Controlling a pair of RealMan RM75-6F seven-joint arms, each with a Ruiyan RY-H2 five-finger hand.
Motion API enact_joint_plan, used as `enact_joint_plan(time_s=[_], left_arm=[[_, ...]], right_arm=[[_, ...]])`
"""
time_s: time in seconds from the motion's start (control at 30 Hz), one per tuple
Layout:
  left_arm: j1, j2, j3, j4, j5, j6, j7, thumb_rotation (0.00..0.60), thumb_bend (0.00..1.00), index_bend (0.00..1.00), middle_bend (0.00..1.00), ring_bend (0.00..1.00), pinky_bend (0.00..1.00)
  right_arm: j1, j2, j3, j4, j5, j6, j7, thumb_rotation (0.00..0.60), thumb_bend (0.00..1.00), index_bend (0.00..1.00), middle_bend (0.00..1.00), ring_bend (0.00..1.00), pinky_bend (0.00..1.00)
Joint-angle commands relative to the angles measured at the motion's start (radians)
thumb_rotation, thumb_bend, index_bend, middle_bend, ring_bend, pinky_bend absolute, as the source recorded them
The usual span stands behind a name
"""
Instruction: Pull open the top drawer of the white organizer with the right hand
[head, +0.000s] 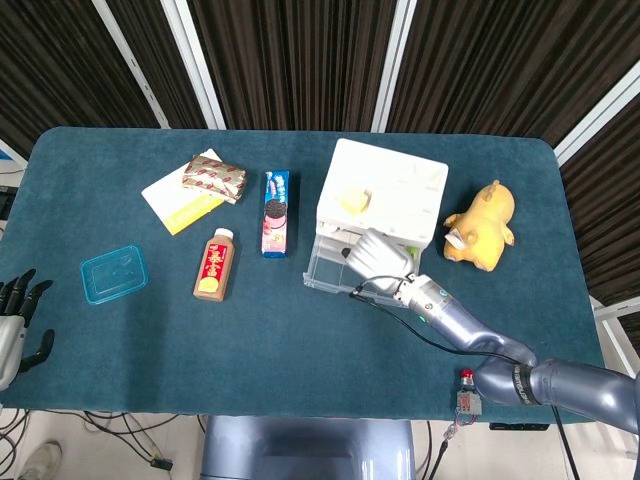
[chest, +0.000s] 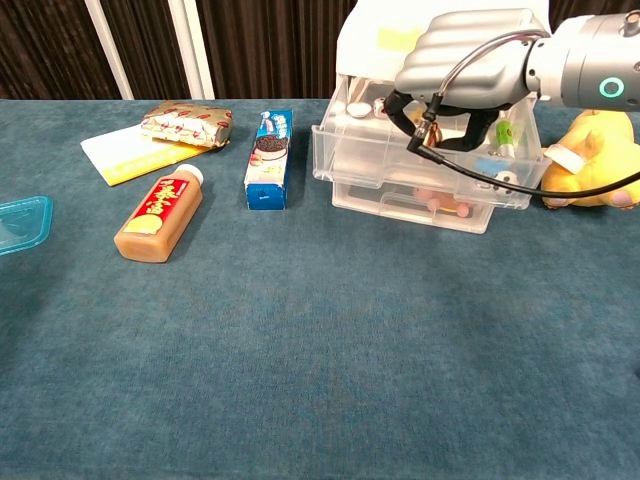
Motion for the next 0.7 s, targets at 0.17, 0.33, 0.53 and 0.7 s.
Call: enact_joint_plan(time_s=[0.17, 0.33, 0.53, 0.7], left_arm=[[-0.001, 0.002, 0.001, -0.002, 0.004, 0.0, -0.005, 0.6, 0.44, 0.12, 0.0, 0.0, 0.0], [-0.001, 0.003, 0.002, -0.001, 0.004, -0.002, -0.005, 0.6, 0.44, 0.12, 0.0, 0.0, 0.0], [-0.002, 0.004, 0.003, -0.002, 0.002, -0.003, -0.005, 0.6, 0.44, 0.12, 0.0, 0.0, 0.0], [-0.002, 0.003, 0.002, -0.001, -0.001, -0.004, -0.005, 0.6, 0.44, 0.12, 0.0, 0.0, 0.0]], right_arm=[[0.002, 0.002, -0.007, -0.002, 0.005, -0.004, -0.009, 0.6, 0.38, 0.58, 0.95, 1.0, 1.0], [0.002, 0.006, -0.01, -0.01, 0.002, -0.003, -0.011, 0.6, 0.38, 0.58, 0.95, 1.0, 1.0], [0.0, 0.012, -0.009, -0.02, -0.005, 0.01, -0.009, 0.6, 0.38, 0.58, 0.95, 1.0, 1.0], [-0.002, 0.021, -0.009, -0.033, -0.01, 0.018, -0.008, 0.6, 0.38, 0.58, 0.95, 1.0, 1.0]])
